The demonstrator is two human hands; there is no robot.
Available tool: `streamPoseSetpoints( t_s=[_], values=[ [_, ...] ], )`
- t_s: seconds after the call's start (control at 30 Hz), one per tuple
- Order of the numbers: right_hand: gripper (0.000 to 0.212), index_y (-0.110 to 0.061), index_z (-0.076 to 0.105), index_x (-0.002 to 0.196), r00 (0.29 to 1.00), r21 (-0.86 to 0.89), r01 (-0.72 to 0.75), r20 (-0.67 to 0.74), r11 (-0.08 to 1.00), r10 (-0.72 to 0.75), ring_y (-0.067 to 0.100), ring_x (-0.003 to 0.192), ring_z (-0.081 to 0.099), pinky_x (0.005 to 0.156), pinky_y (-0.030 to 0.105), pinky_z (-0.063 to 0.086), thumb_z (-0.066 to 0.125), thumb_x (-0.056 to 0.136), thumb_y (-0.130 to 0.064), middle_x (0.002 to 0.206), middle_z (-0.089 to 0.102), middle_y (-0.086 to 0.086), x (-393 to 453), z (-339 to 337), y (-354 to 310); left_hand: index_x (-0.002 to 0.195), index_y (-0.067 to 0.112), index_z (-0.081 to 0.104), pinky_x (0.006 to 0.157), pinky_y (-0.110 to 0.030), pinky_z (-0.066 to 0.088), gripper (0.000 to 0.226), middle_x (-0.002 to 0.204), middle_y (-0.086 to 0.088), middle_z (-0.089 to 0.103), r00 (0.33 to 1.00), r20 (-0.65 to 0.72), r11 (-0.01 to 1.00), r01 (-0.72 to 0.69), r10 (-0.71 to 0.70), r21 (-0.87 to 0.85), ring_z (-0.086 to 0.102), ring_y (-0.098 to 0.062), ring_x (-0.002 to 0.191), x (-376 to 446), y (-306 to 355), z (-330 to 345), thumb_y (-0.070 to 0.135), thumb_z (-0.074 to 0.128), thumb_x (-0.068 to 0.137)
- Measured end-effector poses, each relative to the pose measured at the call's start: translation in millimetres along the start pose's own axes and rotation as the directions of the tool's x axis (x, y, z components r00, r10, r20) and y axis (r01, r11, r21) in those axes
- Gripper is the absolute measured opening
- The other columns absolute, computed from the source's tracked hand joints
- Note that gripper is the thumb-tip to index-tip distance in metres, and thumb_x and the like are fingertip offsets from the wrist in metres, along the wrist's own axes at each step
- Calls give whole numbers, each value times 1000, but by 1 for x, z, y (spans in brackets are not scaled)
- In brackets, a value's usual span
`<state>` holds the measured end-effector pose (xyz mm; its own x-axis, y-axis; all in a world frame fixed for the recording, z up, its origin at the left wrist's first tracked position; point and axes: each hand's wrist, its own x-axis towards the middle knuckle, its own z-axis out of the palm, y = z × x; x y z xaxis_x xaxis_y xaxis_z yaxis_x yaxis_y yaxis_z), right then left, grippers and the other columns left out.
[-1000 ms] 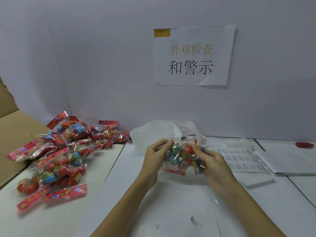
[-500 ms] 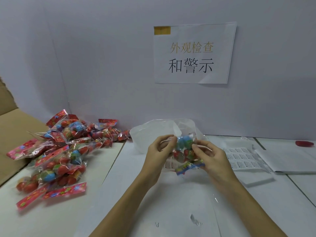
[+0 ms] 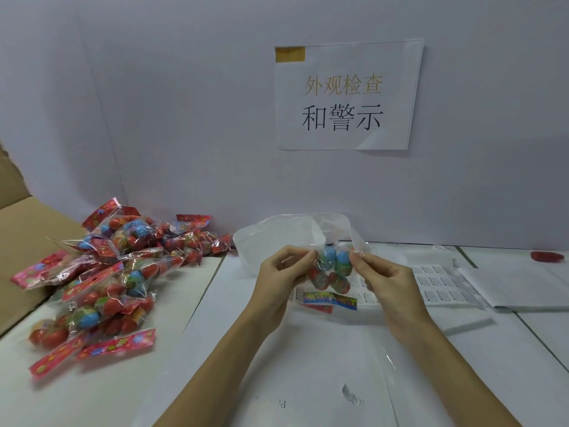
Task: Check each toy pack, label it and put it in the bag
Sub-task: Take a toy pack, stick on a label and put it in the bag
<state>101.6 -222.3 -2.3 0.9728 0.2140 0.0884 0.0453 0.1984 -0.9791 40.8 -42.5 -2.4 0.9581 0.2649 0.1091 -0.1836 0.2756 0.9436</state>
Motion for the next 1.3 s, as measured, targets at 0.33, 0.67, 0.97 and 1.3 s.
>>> streamPoseSetpoints(
  t_s=[0.33,0.67,0.97,1.3],
  values=[
    [26,-23,83,109,995,87,36,85,996,-43,26,78,78,72,25,61,72,88,-33,84,77,15,-5,1,0,98,25,80,78,-22,58,17,107,-4,78,985,-50,982,-158,164,99,74,-17,102,0,-2,1,31,82,82],
    [17,-19,78,88,994,-32,11,108,999,-7,25,77,53,66,30,46,65,99,-18,80,67,4,6,-9,5,116,20,80,96,-39,59,33,149,13,55,961,244,975,-166,127,148,56,-14,135,-1,-5,-1,43,76,92],
    [45,-19,69,114,955,113,157,237,981,-180,31,88,61,74,44,52,48,75,-9,91,65,13,5,-9,3,115,19,77,84,-31,61,45,109,-5,78,998,60,963,17,-35,270,75,-23,100,-1,-4,2,55,60,95],
    [35,-12,83,106,981,79,-20,192,997,5,23,95,72,85,35,58,65,94,-40,108,78,14,1,1,2,100,24,61,76,-39,61,12,110,-10,78,999,-31,996,-39,41,82,77,-33,96,0,4,2,35,65,97]
  ],
)
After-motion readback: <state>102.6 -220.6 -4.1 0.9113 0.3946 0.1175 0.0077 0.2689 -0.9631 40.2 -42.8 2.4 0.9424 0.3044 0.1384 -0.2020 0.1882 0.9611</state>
